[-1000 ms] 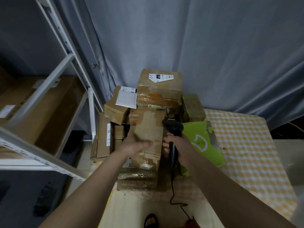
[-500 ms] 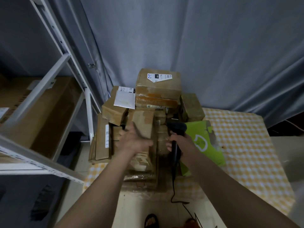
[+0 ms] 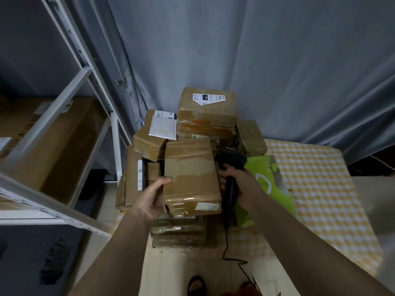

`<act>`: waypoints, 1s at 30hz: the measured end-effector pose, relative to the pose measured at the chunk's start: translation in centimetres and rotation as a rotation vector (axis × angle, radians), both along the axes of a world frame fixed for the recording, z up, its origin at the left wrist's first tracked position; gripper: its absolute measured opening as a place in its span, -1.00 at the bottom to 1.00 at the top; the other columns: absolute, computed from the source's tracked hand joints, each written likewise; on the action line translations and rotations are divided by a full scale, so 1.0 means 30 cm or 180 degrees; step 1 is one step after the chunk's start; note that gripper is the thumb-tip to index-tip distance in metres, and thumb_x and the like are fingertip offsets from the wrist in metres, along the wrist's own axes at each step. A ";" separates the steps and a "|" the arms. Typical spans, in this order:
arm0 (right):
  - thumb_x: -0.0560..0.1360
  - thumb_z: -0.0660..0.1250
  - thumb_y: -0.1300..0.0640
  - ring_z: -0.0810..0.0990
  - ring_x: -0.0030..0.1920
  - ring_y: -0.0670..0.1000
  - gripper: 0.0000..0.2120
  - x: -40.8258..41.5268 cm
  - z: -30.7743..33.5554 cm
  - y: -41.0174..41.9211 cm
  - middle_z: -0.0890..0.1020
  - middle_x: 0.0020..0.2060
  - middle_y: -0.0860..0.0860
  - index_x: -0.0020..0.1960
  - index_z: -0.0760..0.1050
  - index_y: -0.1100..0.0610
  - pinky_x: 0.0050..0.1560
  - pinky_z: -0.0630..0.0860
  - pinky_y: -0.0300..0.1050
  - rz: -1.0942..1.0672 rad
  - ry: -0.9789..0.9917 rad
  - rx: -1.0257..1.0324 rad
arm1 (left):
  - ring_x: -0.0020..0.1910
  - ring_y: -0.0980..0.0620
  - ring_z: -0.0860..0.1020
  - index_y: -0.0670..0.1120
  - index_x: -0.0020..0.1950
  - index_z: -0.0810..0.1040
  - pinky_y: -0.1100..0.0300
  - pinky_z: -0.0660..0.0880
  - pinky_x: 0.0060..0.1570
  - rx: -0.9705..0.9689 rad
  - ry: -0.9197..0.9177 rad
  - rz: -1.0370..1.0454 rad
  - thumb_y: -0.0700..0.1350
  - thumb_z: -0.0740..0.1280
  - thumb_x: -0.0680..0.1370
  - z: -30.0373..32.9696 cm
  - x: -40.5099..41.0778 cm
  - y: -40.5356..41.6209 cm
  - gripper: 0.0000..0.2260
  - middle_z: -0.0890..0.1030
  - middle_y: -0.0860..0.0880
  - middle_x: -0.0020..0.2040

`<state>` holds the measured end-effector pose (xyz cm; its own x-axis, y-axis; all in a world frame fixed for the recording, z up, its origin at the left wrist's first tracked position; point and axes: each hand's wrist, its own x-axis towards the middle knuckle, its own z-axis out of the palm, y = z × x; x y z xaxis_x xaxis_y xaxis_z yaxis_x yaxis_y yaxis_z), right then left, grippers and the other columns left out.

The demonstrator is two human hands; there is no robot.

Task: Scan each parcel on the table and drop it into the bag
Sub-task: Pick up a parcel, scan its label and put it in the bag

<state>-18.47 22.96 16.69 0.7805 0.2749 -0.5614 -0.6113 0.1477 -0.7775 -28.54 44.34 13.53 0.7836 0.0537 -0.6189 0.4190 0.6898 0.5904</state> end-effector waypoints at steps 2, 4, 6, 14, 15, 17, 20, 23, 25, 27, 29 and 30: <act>0.42 0.36 0.33 0.55 -0.23 0.09 -0.80 0.002 0.011 0.007 0.56 -0.23 0.15 0.04 0.53 0.22 -0.22 0.47 -0.03 0.0103 -0.0160 -0.0275 | -0.20 -0.07 0.65 -0.14 0.01 0.55 0.11 0.59 -0.24 0.0153 0.0022 -0.0181 -0.17 0.50 0.18 -0.005 0.005 -0.009 -0.57 0.65 -0.13 -0.11; 0.40 0.37 0.31 0.57 -0.12 0.14 -0.80 -0.004 0.016 0.023 0.58 -0.16 0.19 0.02 0.53 0.23 -0.09 0.49 0.01 0.0261 -0.0315 -0.0623 | -0.13 -0.08 0.62 -0.17 0.19 0.51 0.11 0.56 -0.24 0.0634 0.0269 -0.0467 -0.24 0.41 0.33 -0.016 0.025 -0.022 -0.58 0.62 -0.14 -0.06; 0.41 0.34 0.32 0.57 -0.14 0.10 -0.87 -0.016 0.024 0.043 0.59 -0.18 0.14 -0.04 0.55 0.21 -0.12 0.49 -0.03 0.0473 -0.0416 -0.0780 | 0.03 -0.14 0.59 -0.16 0.36 0.43 0.03 0.55 -0.09 0.1119 0.0558 -0.0543 -0.20 0.38 0.43 -0.026 0.053 -0.042 -0.51 0.61 -0.16 0.07; 0.44 0.29 0.34 0.55 -0.19 0.01 -0.83 -0.028 0.032 0.063 0.58 -0.24 0.03 -0.04 0.56 0.13 -0.30 0.48 -0.20 0.0669 -0.0493 -0.0846 | 0.49 -0.26 0.06 0.07 0.55 -0.19 -0.09 0.17 0.42 0.3462 0.1393 -0.1513 0.44 0.47 0.16 0.077 0.153 -0.231 0.21 0.04 -0.24 0.50; 0.45 0.29 0.35 0.55 -0.22 0.01 -0.83 -0.029 0.034 0.060 0.58 -0.27 0.03 -0.06 0.56 0.13 -0.32 0.48 -0.20 0.0654 -0.0465 -0.0833 | 0.49 -0.27 0.05 0.06 0.54 -0.19 -0.09 0.17 0.42 0.3497 0.1511 -0.1594 0.41 0.49 0.16 0.089 0.159 -0.244 0.21 0.02 -0.27 0.50; 0.46 0.30 0.33 0.55 -0.23 0.01 -0.83 -0.031 0.040 0.050 0.58 -0.27 0.03 -0.01 0.56 0.16 -0.31 0.49 -0.19 0.0640 -0.0403 -0.0869 | 0.48 -0.28 0.08 0.06 0.54 -0.15 -0.10 0.21 0.40 0.3542 0.1572 -0.1677 0.37 0.52 0.16 0.084 0.178 -0.235 0.20 0.06 -0.27 0.49; 0.48 0.31 0.31 0.50 -0.24 0.05 -0.82 -0.024 0.041 0.027 0.52 -0.25 0.08 0.07 0.52 0.22 -0.26 0.49 -0.08 0.0463 -0.0363 -0.0924 | 0.39 -0.22 0.29 0.16 0.52 0.01 -0.14 0.35 0.35 0.3172 0.1125 -0.1726 0.32 0.57 0.06 0.082 0.181 -0.169 0.17 0.26 -0.15 0.46; 0.48 0.30 0.32 0.52 -0.27 0.09 -0.85 0.000 0.057 -0.004 0.54 -0.27 0.09 0.04 0.47 0.19 -0.25 0.49 -0.04 0.0100 -0.0407 -0.0966 | 0.37 -0.16 0.37 0.14 0.56 0.09 -0.14 0.34 0.37 0.2495 0.0604 -0.1989 0.19 0.62 0.13 0.118 0.149 -0.088 0.12 0.36 -0.11 0.45; 0.47 0.28 0.33 0.51 -0.23 0.14 -0.82 0.008 0.065 -0.021 0.54 -0.22 0.13 0.07 0.48 0.21 -0.26 0.45 -0.05 0.0017 -0.0435 -0.1016 | 0.40 -0.16 0.34 0.19 0.55 0.11 -0.16 0.28 0.41 0.2432 0.0477 -0.2290 0.26 0.63 0.01 0.123 0.141 -0.039 0.20 0.32 -0.09 0.48; 0.46 0.28 0.33 0.50 -0.20 0.15 -0.81 0.003 0.070 -0.026 0.52 -0.19 0.16 0.07 0.48 0.21 -0.19 0.45 0.00 0.0043 -0.0445 -0.1113 | 0.40 -0.16 0.34 0.22 0.53 0.14 -0.17 0.28 0.41 0.2366 0.0373 -0.2528 0.28 0.63 -0.02 0.126 0.141 -0.022 0.20 0.30 -0.07 0.48; 0.44 0.29 0.33 0.50 -0.23 0.15 -0.79 -0.007 0.073 -0.027 0.52 -0.21 0.17 0.08 0.48 0.24 -0.24 0.45 -0.05 0.0133 -0.0422 -0.1143 | 0.38 -0.14 0.36 0.23 0.52 0.20 -0.16 0.30 0.39 0.2224 0.0305 -0.2609 0.25 0.62 0.04 0.120 0.145 -0.020 0.11 0.35 -0.05 0.45; 0.44 0.29 0.33 0.49 -0.27 0.14 -0.79 -0.014 0.075 -0.027 0.51 -0.24 0.17 0.08 0.49 0.25 -0.27 0.43 -0.07 0.0189 -0.0407 -0.1150 | 0.35 -0.14 0.39 0.24 0.50 0.25 -0.16 0.33 0.37 0.2181 0.0269 -0.2597 0.21 0.61 0.09 0.118 0.148 -0.021 0.03 0.40 -0.06 0.42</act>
<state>-18.88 22.15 18.95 0.8392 0.1239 -0.5295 -0.5053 -0.1824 -0.8435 -24.09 43.72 17.07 0.6957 -0.1106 -0.7098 0.6618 -0.2854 0.6932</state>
